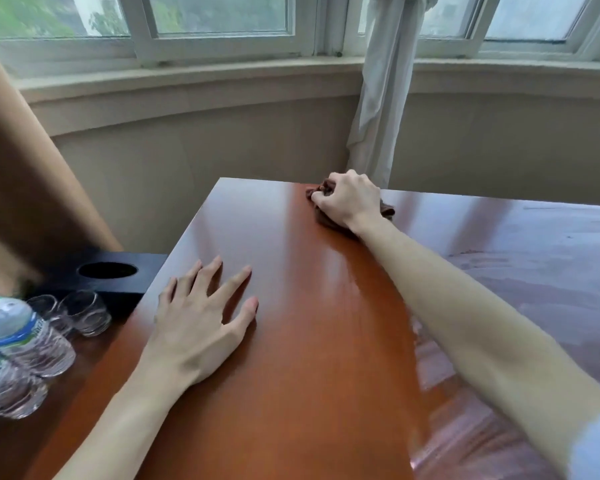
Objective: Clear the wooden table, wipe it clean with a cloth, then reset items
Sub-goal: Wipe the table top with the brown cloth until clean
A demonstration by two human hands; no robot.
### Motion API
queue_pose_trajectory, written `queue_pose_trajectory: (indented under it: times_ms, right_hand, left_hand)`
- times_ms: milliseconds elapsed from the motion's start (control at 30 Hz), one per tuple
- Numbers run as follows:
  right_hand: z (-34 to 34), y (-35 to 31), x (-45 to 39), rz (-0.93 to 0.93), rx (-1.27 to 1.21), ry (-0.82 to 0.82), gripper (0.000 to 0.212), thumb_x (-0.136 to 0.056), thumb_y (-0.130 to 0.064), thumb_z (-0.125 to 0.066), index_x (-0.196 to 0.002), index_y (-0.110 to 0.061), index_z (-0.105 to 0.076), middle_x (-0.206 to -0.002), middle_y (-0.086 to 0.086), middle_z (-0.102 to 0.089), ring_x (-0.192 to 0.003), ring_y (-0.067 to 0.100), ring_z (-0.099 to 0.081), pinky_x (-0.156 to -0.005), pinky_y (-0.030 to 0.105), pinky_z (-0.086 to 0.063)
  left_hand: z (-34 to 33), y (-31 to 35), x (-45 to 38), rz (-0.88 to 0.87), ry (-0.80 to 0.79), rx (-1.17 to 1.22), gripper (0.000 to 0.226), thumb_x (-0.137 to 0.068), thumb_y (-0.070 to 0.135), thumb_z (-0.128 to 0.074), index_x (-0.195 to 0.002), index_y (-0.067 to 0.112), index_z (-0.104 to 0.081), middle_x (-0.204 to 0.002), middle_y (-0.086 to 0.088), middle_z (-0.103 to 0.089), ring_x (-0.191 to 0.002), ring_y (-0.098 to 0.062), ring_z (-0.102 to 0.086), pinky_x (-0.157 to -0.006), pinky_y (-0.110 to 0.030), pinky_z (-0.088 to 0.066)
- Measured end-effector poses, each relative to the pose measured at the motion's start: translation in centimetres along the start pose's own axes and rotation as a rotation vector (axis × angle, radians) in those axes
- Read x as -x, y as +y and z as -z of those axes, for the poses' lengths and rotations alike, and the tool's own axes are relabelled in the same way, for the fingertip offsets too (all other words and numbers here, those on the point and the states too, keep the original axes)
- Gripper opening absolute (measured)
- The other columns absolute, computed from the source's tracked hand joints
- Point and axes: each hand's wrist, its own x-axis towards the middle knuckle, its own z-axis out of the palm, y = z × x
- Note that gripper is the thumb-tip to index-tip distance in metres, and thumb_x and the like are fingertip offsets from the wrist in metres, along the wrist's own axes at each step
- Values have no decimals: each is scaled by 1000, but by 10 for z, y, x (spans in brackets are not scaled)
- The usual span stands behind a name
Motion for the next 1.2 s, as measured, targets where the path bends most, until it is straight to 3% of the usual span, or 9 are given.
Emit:
queue_pose_trajectory:
  times_ms: [167,367,500,600,767,900,1033,1200]
  right_hand:
    - [-5,-5,-21,-98,-8,6,41,-86,-52,-56,-112,-24,-72,-116,11,-62,-114,38,-55,-94,44,-43]
    - [51,-48,172,130,-75,-59,30,-80,-56,-57,-82,-26,-62,-91,3,-54,-90,32,-55,-79,39,-48]
    - [94,-67,320,307,-132,-35,33,-76,-56,-56,-87,-26,-65,-88,0,-52,-84,26,-51,-75,37,-44]
    - [108,-63,353,381,-145,-82,34,-76,-57,-55,-85,-26,-65,-88,-4,-52,-84,22,-50,-75,35,-45]
    - [80,-40,244,185,-116,-67,40,-75,-63,-53,-86,-28,-69,-87,-1,-56,-90,26,-57,-74,33,-48]
    - [38,-6,108,5,-87,-15,33,-79,-57,-62,-91,-28,-74,-97,8,-63,-99,36,-60,-78,36,-46]
    - [-2,11,-6,-70,-40,64,40,-78,-60,-58,-93,-27,-74,-102,8,-68,-103,37,-63,-84,39,-49]
    - [-18,8,-55,-142,-5,54,42,-80,-55,-57,-107,-28,-75,-112,8,-67,-111,38,-59,-94,42,-47]
  left_hand:
    - [4,3,2,18,-7,2,73,-80,77,-6,-151,61,-17,-166,11,-16,-154,-15,-6,-125,-41,-3]
    - [10,6,5,8,-43,-12,62,-93,71,-20,-153,55,-23,-167,3,-18,-153,-22,-10,-124,-47,-6]
    - [13,6,9,-8,-78,-4,58,-98,66,-27,-154,50,-27,-167,-3,-20,-153,-27,-12,-124,-50,-6]
    - [15,7,10,-22,-75,-6,58,-99,65,-27,-154,47,-29,-167,-4,-20,-153,-27,-13,-124,-51,-5]
    - [11,4,8,-30,-54,28,56,-99,63,-28,-154,48,-28,-168,-2,-17,-155,-25,-9,-125,-50,-4]
    - [7,2,6,-21,-29,31,72,-85,74,-10,-152,54,-23,-167,5,-16,-155,-20,-6,-125,-45,-4]
    - [5,3,3,6,-27,-11,74,-78,80,0,-149,65,-11,-167,15,-7,-154,-11,2,-125,-38,0]
    - [7,3,3,24,-22,-8,71,-79,82,-1,-147,67,-10,-167,18,-6,-154,-9,3,-125,-38,0]
